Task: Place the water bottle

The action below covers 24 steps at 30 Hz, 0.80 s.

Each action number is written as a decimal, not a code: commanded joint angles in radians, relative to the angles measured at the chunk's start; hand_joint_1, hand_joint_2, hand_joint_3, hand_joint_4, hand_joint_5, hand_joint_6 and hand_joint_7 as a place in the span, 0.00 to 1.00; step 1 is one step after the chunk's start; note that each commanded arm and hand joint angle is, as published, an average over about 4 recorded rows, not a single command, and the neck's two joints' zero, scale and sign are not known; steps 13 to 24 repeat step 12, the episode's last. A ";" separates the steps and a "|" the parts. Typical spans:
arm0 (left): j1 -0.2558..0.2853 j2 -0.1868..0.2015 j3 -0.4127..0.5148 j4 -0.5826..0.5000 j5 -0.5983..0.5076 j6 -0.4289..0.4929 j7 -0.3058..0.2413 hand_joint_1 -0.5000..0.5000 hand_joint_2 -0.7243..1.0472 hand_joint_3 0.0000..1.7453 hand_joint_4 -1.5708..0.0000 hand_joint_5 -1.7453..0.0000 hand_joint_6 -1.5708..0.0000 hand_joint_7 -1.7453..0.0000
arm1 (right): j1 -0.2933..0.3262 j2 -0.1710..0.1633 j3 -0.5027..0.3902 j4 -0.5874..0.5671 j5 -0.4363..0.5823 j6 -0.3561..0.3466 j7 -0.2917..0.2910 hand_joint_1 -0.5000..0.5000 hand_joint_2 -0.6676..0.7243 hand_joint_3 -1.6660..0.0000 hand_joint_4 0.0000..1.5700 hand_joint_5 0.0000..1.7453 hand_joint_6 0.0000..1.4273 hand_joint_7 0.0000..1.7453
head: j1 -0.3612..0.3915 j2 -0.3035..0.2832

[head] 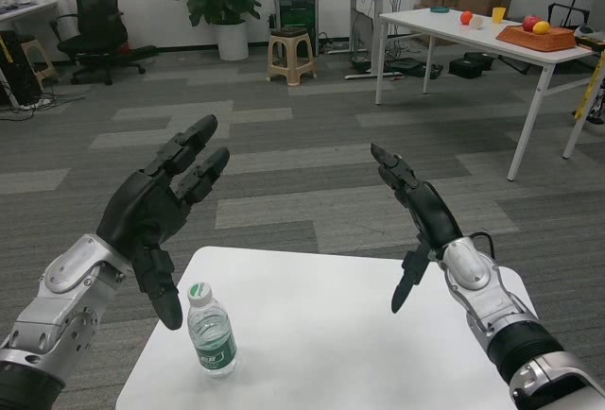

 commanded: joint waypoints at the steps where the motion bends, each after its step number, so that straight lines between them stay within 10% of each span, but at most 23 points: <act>1: 0.003 0.015 0.000 -0.003 0.004 0.008 -0.002 0.00 0.15 0.04 1.00 1.00 1.00 0.96 | -0.008 -0.006 -0.001 -0.011 0.005 -0.002 -0.002 0.04 0.95 1.00 0.00 0.00 0.00 0.00 | -0.001 0.000; 24: 0.003 0.012 0.000 -0.005 0.004 0.017 -0.002 0.00 0.15 0.05 1.00 1.00 1.00 0.96 | -0.008 -0.007 -0.001 -0.009 0.005 -0.002 -0.002 0.04 0.95 1.00 0.00 0.00 0.00 0.00 | 0.002 0.004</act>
